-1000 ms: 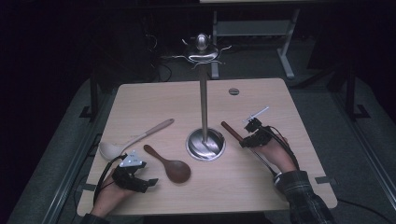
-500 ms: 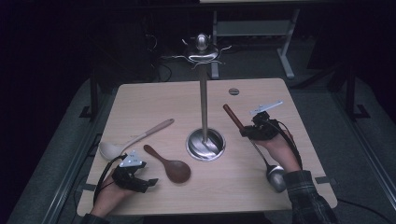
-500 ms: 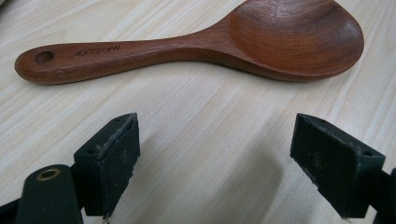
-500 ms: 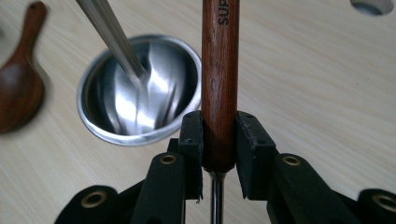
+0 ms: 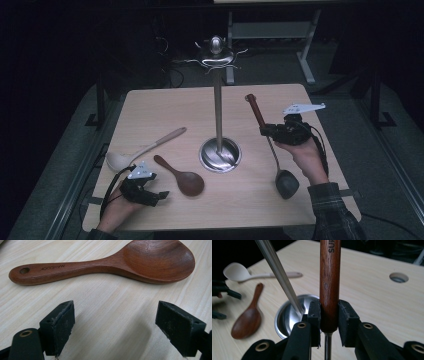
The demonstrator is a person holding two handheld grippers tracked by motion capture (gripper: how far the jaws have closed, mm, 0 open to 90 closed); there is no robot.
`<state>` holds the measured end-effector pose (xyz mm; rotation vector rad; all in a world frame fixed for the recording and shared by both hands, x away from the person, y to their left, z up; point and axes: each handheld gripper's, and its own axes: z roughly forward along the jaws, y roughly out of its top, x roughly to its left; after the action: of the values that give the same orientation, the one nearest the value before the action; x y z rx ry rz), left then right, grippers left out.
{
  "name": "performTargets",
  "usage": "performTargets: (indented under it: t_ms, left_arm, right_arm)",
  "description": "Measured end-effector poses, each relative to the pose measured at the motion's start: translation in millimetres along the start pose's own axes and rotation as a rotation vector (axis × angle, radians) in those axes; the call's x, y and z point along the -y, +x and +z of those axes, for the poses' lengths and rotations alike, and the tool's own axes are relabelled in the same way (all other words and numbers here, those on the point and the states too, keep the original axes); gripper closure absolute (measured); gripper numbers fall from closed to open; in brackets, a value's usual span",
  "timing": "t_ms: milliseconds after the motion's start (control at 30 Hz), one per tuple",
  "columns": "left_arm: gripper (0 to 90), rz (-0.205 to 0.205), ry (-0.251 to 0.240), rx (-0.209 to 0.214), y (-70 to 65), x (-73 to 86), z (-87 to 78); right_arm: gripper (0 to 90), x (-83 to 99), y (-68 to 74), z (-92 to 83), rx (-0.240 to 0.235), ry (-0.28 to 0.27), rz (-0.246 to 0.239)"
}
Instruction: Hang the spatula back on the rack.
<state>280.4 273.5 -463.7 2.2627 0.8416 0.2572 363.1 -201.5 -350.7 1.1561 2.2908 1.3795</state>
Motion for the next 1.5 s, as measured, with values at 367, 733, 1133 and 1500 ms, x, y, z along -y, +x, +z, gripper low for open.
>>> performTargets:
  t_ms: [367,733,1133,1500]
  left_arm:
    - [15.4,0.004,-0.004,-0.006,0.6,-0.2,-0.6]
    - [15.5,0.002,-0.025,-0.011,1.6,0.2,-2.8]
    - [15.4,-0.012,-0.029,-0.027,3.4,1.7,-6.2]
    - [15.4,-0.020,-0.028,-0.030,3.8,3.8,-8.1]
  right_arm:
    - [73.3,-12.0,12.6,-21.6,-0.007,-0.089,-0.037]
    - [73.3,-20.0,26.3,-35.0,-0.020,-0.163,-0.082]
    - [73.2,-33.5,39.9,-49.8,-0.072,-0.223,-0.121]
    - [73.1,-58.3,55.1,-59.6,-0.135,-0.266,-0.161]
